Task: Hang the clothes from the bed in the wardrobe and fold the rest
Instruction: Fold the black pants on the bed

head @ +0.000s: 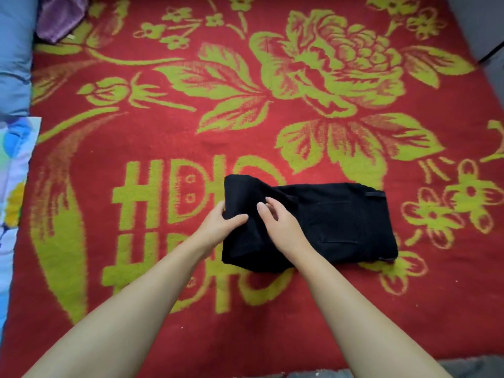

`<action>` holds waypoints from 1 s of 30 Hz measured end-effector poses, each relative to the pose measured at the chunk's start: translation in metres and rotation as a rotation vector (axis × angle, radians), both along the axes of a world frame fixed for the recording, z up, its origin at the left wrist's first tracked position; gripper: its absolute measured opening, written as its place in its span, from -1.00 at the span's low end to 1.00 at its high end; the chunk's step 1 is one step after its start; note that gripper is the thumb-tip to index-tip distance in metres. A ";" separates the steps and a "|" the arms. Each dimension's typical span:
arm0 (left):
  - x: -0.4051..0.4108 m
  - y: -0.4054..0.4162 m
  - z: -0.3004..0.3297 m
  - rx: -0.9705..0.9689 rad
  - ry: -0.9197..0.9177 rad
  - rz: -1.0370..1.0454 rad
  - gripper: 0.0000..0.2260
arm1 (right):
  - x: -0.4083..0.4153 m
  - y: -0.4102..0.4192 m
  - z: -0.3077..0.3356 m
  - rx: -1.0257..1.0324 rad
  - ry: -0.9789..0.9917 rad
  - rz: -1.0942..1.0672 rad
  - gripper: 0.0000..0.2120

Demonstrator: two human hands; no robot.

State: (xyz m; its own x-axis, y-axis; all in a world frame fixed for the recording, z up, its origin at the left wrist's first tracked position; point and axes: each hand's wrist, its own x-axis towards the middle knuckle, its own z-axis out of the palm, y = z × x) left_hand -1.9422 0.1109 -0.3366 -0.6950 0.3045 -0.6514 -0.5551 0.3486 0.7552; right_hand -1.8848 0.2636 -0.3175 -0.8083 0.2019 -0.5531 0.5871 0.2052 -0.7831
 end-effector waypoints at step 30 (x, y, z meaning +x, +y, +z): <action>0.080 0.184 -0.080 -0.825 0.773 -0.795 -0.30 | 0.089 0.256 -0.081 1.083 0.244 0.502 -0.24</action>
